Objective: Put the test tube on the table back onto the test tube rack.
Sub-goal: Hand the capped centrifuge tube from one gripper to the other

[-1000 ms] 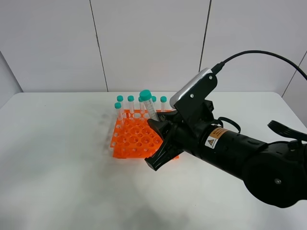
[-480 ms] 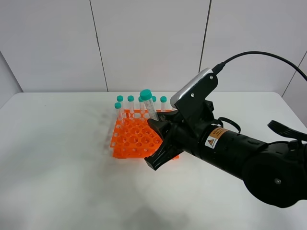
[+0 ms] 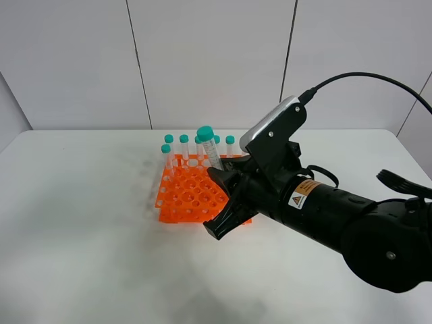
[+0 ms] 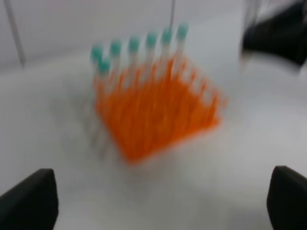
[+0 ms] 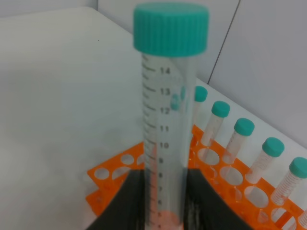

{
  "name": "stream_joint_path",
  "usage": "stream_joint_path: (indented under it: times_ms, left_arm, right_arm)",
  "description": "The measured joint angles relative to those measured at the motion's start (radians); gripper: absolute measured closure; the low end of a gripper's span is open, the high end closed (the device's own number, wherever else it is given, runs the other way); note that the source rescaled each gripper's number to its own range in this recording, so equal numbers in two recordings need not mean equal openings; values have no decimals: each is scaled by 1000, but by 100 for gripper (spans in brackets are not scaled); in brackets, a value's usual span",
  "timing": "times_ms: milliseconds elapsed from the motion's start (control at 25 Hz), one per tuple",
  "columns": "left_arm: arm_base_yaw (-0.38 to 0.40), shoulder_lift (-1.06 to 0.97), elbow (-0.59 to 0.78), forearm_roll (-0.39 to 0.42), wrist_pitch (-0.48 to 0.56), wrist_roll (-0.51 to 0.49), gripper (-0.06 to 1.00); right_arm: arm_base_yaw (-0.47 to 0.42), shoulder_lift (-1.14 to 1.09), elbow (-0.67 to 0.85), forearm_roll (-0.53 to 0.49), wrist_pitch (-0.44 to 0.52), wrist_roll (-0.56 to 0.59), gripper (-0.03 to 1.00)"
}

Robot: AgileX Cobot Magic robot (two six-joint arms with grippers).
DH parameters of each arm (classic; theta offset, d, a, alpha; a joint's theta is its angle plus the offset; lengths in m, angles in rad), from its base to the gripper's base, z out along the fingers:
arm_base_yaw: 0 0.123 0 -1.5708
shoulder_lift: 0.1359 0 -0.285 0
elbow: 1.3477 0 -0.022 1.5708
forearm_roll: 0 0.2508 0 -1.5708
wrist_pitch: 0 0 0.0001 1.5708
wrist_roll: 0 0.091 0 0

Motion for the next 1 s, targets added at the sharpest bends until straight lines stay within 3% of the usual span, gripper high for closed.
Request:
stream_joint_path:
  times_ms: [280, 400, 560, 1000]
  left_arm:
    - [0, 171, -4, -36, -207, 98, 0]
    - [0, 297, -25, -90, -291, 165, 0]
    - [-1, 471, -71, -279, -373, 313, 8]
    - [-1, 791, -98, -925, -391, 1014, 14]
  right_arm:
    - [0, 0, 0, 0, -1, 0, 94]
    - [0, 0, 0, 0, 4, 0, 94]
    - [0, 0, 0, 0, 8, 0, 94]
    - [0, 0, 0, -62, 18, 0, 94]
